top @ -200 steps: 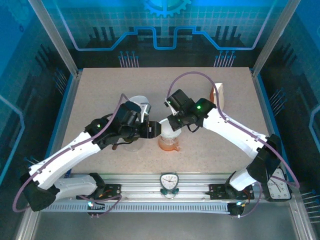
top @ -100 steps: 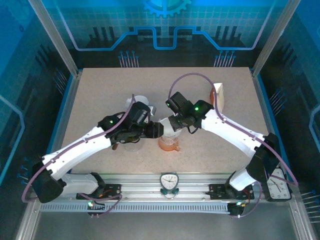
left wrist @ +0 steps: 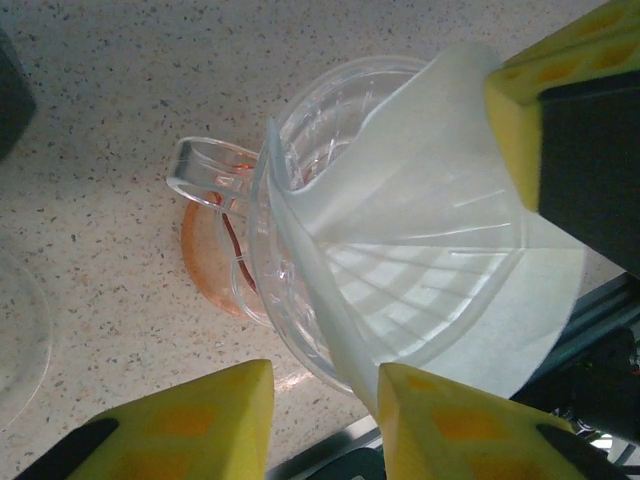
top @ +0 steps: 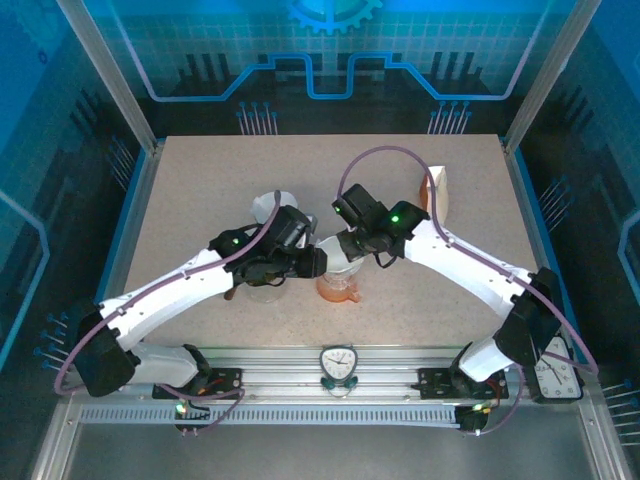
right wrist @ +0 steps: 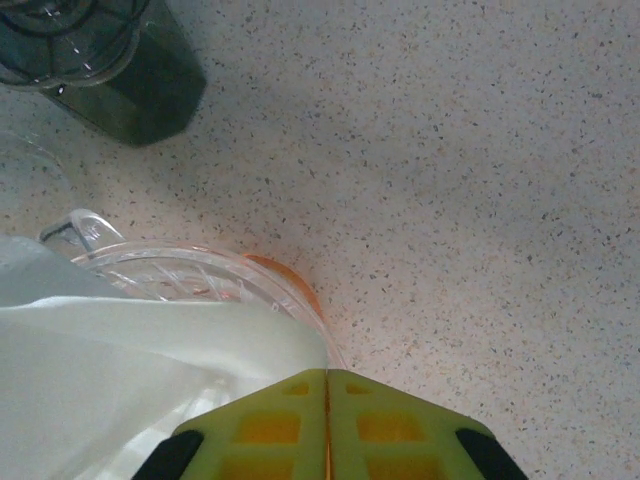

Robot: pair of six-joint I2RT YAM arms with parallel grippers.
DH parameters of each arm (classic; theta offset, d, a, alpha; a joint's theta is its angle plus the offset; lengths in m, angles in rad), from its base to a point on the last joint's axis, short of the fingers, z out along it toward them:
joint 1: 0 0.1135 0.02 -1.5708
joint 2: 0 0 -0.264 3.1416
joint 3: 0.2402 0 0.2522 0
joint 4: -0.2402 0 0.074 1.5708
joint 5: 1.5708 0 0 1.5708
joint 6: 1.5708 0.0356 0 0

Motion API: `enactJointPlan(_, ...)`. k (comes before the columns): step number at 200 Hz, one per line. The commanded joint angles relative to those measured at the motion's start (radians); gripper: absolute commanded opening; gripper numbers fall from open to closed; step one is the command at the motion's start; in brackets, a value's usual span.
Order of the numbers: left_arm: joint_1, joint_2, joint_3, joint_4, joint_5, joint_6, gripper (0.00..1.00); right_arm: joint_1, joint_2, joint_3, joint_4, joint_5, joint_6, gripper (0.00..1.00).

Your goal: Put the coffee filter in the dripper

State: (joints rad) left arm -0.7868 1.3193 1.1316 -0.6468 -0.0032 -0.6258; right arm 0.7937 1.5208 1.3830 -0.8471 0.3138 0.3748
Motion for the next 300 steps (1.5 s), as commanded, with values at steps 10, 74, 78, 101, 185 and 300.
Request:
enactJointPlan(10, -0.008, 0.022, 0.014, -0.004, -0.001, 0.015, 0.32, 0.003, -0.060, -0.021, 0.025, -0.011, 0.025, 0.15)
enactJointPlan(74, -0.008, 0.037, 0.018, -0.009, 0.000, 0.015, 0.32, -0.019, -0.070, -0.048, 0.042, -0.131, 0.014, 0.60)
enactJointPlan(78, -0.008, 0.038, 0.019, -0.010, 0.000, 0.015, 0.32, -0.019, -0.061, -0.046, 0.040, -0.141, 0.011, 0.62)
enactJointPlan(101, -0.008, 0.040, 0.017, -0.007, 0.001, 0.012, 0.32, -0.025, -0.016, -0.046, 0.027, -0.157, 0.002, 0.64)
enactJointPlan(185, -0.008, 0.027, 0.017, 0.000, 0.015, -0.005, 0.41, -0.067, 0.046, -0.067, 0.037, -0.200, -0.027, 0.65)
enactJointPlan(300, -0.005, -0.096, 0.010, -0.006, -0.068, -0.031, 0.50, -0.071, 0.116, -0.094, 0.080, -0.181, -0.021, 0.66)
